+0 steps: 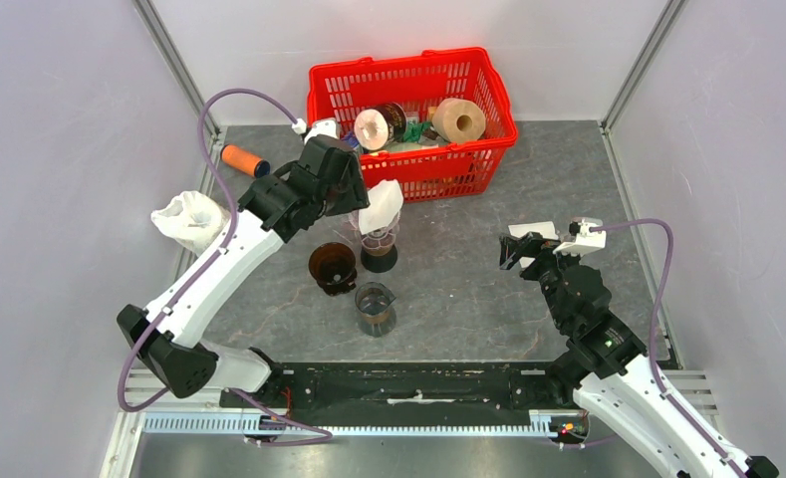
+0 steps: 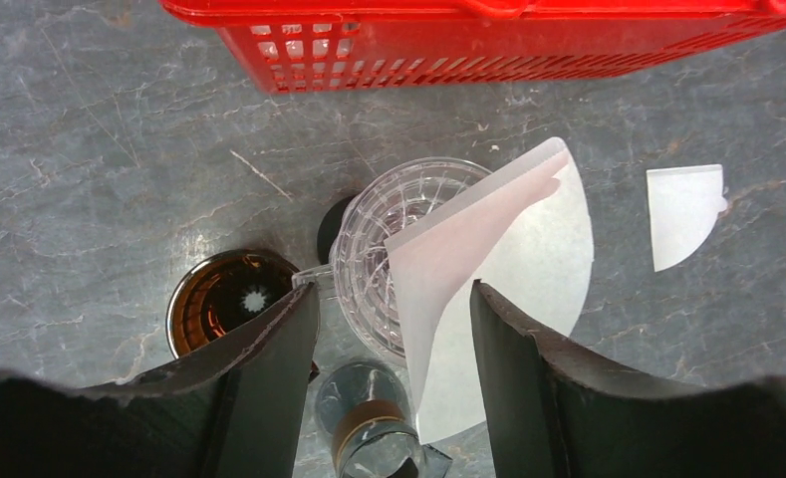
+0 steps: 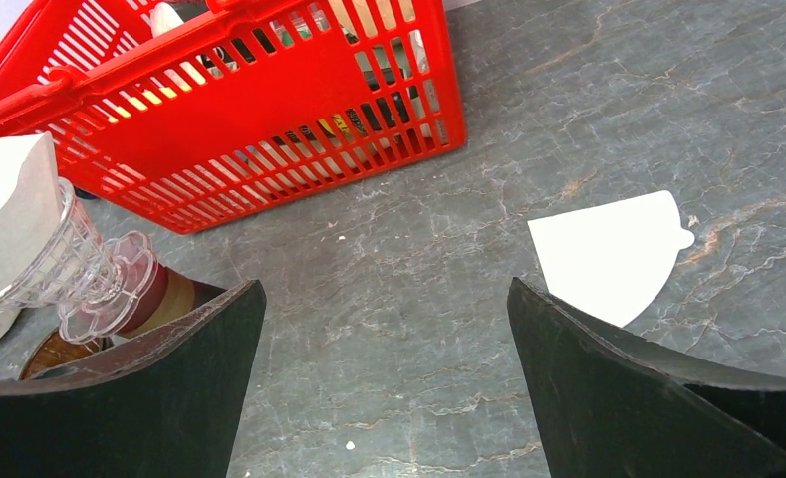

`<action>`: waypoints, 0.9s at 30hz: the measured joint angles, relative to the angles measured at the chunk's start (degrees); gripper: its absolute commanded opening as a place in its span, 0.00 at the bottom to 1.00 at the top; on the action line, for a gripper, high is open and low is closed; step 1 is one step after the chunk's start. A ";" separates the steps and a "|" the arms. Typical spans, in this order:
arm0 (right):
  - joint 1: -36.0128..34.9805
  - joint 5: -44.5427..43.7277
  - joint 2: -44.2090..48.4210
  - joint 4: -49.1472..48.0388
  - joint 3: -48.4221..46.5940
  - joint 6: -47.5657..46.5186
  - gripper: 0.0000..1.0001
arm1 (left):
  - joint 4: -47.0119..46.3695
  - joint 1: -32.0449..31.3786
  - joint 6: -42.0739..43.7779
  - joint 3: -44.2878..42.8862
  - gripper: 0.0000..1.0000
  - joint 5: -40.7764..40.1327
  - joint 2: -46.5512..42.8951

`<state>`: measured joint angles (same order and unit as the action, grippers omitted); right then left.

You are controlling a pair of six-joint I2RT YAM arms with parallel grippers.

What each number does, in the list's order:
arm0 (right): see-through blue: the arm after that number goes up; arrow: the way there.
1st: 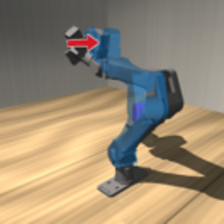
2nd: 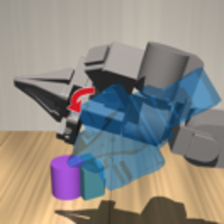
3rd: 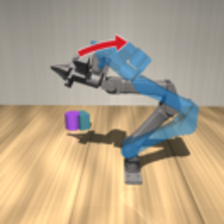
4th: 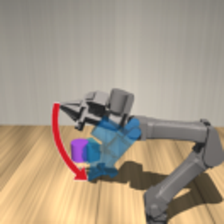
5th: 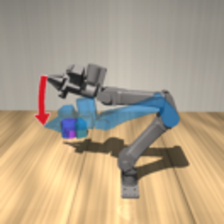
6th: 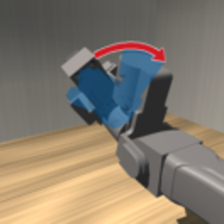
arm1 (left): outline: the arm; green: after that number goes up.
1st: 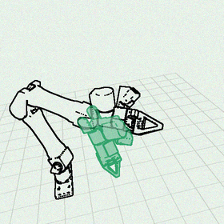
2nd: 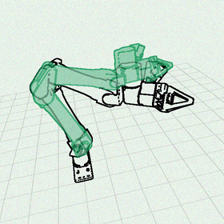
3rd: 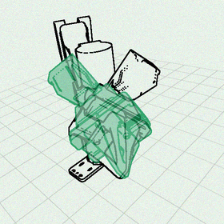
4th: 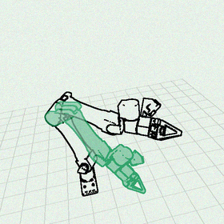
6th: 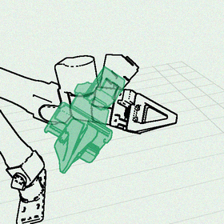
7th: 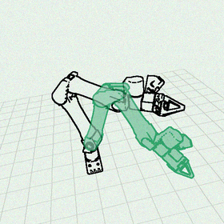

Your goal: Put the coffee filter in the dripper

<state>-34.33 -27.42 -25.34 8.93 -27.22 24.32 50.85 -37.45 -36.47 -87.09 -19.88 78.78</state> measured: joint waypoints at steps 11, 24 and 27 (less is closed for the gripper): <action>0.00 0.00 -0.26 0.26 0.00 0.00 0.99 | -4.15 -0.55 1.88 -1.33 0.66 7.98 -0.61; 0.00 -0.33 -0.22 1.27 0.00 -0.02 0.99 | -5.86 -5.14 5.53 -6.54 0.35 6.36 3.19; 0.00 -0.68 -0.22 1.53 0.00 -0.07 0.99 | -3.91 -5.05 5.73 -7.02 0.27 4.24 6.05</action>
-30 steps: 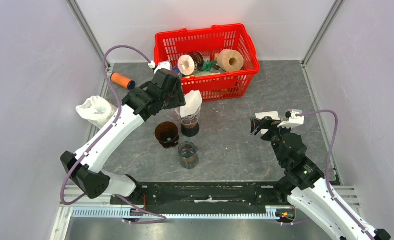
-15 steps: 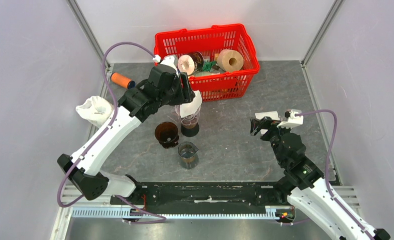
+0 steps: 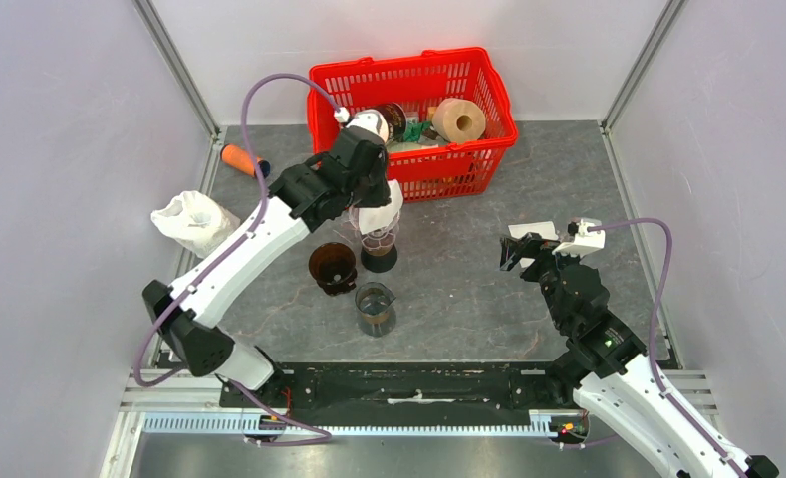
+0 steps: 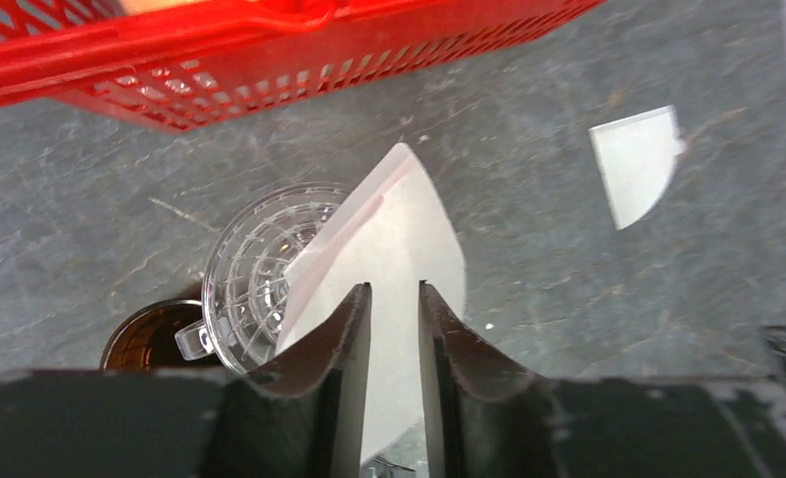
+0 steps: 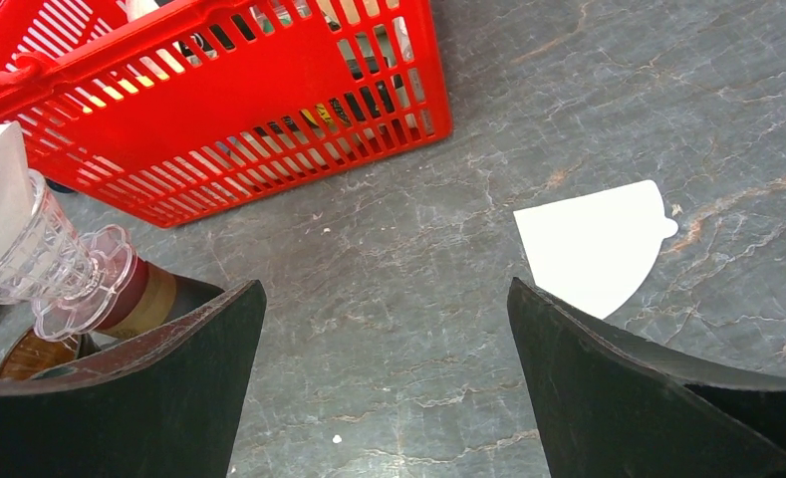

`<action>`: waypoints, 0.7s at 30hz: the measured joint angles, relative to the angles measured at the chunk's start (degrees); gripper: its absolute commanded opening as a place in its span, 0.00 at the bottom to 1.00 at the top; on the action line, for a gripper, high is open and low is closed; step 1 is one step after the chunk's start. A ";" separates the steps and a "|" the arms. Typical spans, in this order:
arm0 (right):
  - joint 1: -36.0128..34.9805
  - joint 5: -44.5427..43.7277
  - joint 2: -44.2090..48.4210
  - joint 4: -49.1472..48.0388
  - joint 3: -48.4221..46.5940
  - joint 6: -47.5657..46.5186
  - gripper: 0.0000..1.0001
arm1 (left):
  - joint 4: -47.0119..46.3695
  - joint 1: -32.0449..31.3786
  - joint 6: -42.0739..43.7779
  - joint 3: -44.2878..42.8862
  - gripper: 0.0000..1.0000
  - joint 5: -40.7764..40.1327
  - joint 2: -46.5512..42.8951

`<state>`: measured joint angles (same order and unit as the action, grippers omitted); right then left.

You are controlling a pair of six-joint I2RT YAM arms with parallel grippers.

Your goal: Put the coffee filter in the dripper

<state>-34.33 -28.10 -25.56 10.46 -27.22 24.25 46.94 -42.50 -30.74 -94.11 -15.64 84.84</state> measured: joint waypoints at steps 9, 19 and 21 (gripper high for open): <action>0.00 -0.39 0.00 0.74 0.00 -0.24 0.99 | 5.73 0.00 0.31 -0.81 0.24 -4.24 6.88; 0.00 -0.52 -0.02 1.29 0.00 -0.35 0.99 | 8.85 0.07 0.83 -3.45 0.19 -5.22 10.12; 0.00 -0.52 0.00 1.29 0.00 -0.35 0.99 | 9.55 0.07 0.87 -3.45 0.19 -4.87 10.27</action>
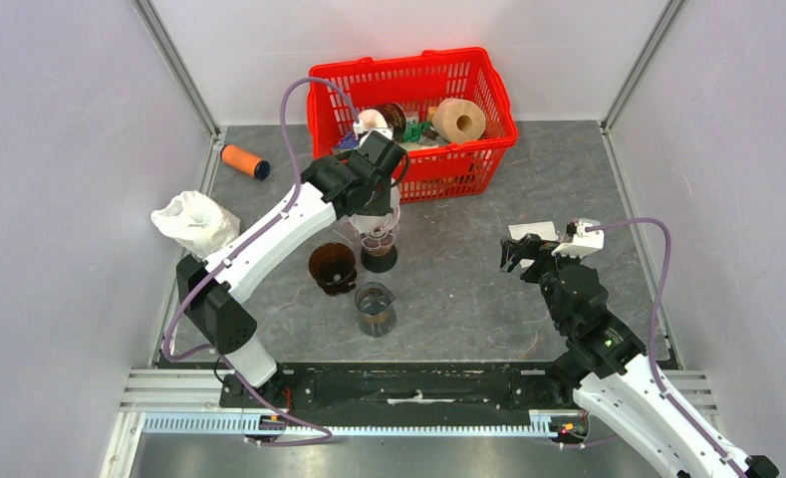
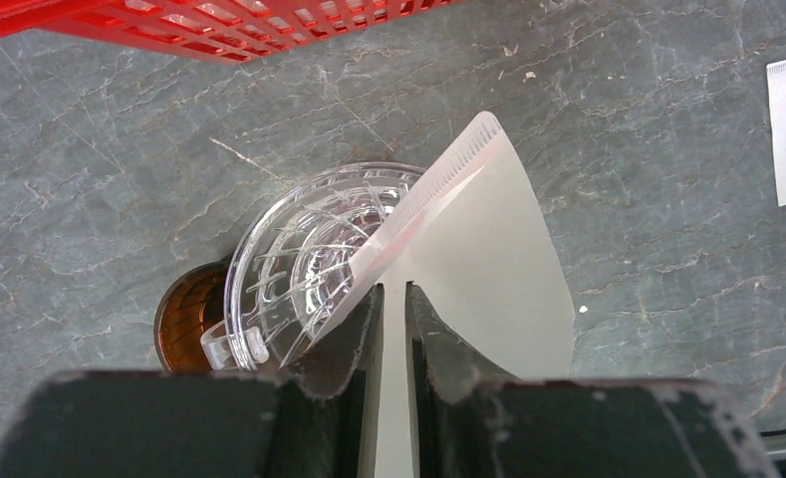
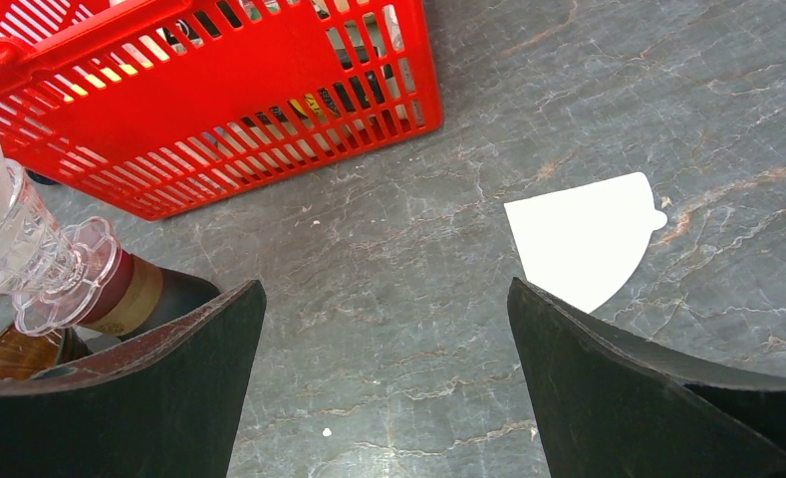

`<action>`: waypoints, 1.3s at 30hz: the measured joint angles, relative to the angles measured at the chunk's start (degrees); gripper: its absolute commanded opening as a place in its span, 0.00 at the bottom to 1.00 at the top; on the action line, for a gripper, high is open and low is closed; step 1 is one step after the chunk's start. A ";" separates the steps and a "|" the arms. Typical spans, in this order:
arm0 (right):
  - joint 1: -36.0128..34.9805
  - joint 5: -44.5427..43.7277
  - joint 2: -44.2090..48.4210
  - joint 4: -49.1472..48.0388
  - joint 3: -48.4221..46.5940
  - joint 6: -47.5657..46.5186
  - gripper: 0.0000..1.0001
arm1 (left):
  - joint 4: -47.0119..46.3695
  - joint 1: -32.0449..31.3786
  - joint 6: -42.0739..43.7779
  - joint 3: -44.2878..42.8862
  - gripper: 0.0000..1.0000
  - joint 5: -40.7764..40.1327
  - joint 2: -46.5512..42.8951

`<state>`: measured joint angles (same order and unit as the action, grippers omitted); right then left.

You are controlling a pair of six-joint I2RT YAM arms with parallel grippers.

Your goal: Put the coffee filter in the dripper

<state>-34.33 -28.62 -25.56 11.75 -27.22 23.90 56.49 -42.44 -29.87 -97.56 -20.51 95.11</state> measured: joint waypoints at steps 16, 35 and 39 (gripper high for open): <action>0.00 0.00 -0.02 0.22 0.00 0.00 0.99 | 1.99 0.74 -0.02 0.46 0.18 0.76 -0.02; 0.00 -0.02 -0.13 0.35 0.00 0.00 0.99 | 1.95 0.96 -0.02 0.46 0.17 3.26 1.86; 0.00 -0.04 -0.11 0.35 0.00 -0.02 0.99 | 1.36 0.96 0.02 0.46 0.17 6.56 1.86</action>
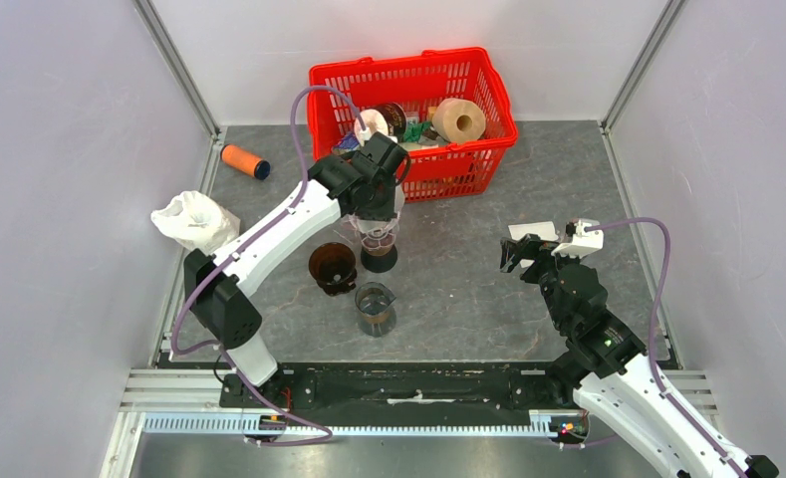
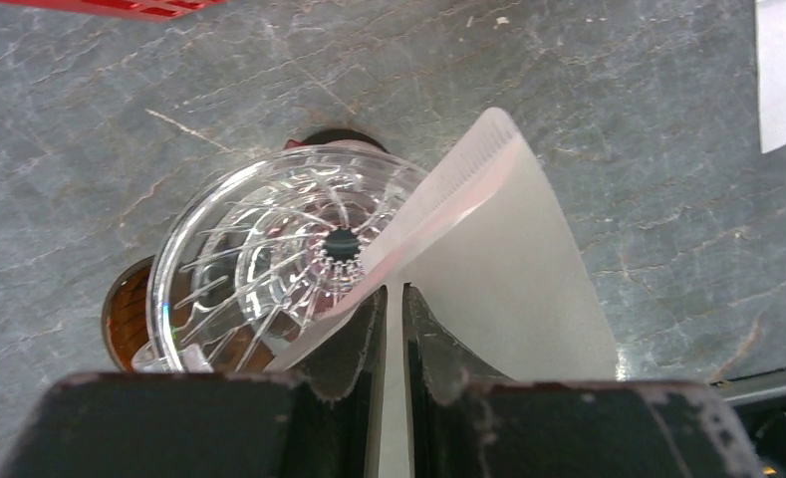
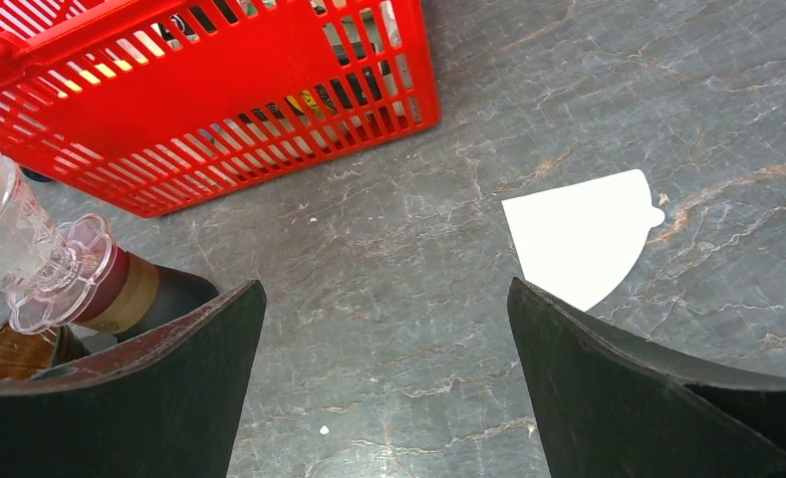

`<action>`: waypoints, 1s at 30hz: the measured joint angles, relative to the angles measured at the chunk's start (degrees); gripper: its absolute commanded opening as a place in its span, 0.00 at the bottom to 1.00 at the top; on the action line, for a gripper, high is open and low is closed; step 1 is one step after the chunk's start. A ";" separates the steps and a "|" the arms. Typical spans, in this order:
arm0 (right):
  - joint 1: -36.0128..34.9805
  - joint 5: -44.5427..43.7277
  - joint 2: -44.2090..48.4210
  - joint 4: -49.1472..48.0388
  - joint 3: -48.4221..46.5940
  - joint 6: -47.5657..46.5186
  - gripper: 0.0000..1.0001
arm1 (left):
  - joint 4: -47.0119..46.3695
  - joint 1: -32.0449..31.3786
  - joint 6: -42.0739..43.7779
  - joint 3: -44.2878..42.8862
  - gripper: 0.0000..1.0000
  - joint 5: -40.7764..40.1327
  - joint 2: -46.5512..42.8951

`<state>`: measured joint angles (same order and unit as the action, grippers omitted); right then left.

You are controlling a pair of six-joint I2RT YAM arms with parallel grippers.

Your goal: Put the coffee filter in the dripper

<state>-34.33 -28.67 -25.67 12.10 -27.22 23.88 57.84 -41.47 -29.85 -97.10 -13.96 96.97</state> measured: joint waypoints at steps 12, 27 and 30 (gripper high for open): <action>0.00 -0.37 0.00 0.02 0.00 0.00 0.99 | -0.57 0.00 0.33 -0.02 0.20 1.14 0.00; 0.00 -0.76 -0.07 0.02 0.00 -0.11 0.99 | 1.88 0.24 0.33 0.00 0.19 -3.76 1.38; 0.00 -0.79 -0.07 0.02 0.00 -0.13 0.99 | 1.88 0.26 0.33 0.00 0.18 -3.76 1.79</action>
<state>-34.33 -29.45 -25.74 12.12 -27.22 23.75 59.72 -41.21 -29.52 -97.10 -17.72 98.76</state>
